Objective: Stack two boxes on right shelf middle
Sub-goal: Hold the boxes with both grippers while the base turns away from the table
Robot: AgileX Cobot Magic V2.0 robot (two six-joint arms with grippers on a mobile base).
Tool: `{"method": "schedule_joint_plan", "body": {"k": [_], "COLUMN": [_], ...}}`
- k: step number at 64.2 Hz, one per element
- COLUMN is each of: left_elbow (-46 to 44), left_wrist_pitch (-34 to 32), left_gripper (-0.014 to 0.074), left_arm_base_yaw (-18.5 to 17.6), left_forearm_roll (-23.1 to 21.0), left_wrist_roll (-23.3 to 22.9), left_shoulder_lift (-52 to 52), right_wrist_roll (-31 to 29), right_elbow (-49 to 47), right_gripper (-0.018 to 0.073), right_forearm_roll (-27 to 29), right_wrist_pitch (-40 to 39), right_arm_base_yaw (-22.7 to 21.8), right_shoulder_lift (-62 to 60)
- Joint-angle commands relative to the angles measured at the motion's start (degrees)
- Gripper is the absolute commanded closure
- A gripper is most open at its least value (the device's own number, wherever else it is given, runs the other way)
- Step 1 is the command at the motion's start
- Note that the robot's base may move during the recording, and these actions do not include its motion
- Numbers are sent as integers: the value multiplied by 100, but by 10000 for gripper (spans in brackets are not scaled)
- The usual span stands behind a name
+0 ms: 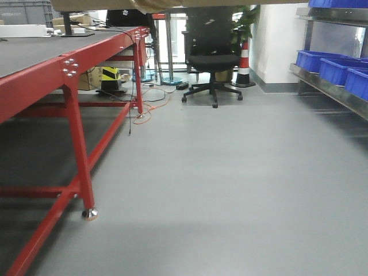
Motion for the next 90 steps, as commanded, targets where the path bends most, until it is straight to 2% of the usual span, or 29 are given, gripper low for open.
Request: {"method": "schedule_joint_plan", "body": {"k": [1,30,57,90], "left_elbow": [-52,-52,-52,-52], "left_wrist_pitch": [-257,-294,-748,-771], "left_gripper": [708,708,708,708], "left_arm_base_yaw": [19,19,19,19], "left_forearm_roll": [208,208,208,212], "left_wrist_roll": [84,84,84,84], "left_shoulder_lift": [-69,-69,-69,-69], "right_wrist_roll": [-15,-15,-15,-15], "right_elbow": [-63,-63,-63,-63], "right_gripper": [713,713,713,713], "right_forearm_roll": [-155,-155,-155,-155], "right_wrist_pitch": [-303,-303,-303,-411], "right_arm_base_yaw": [-63,-63,-63,-63], "right_shoulder_lift": [-96,-96,-96,-96]}}
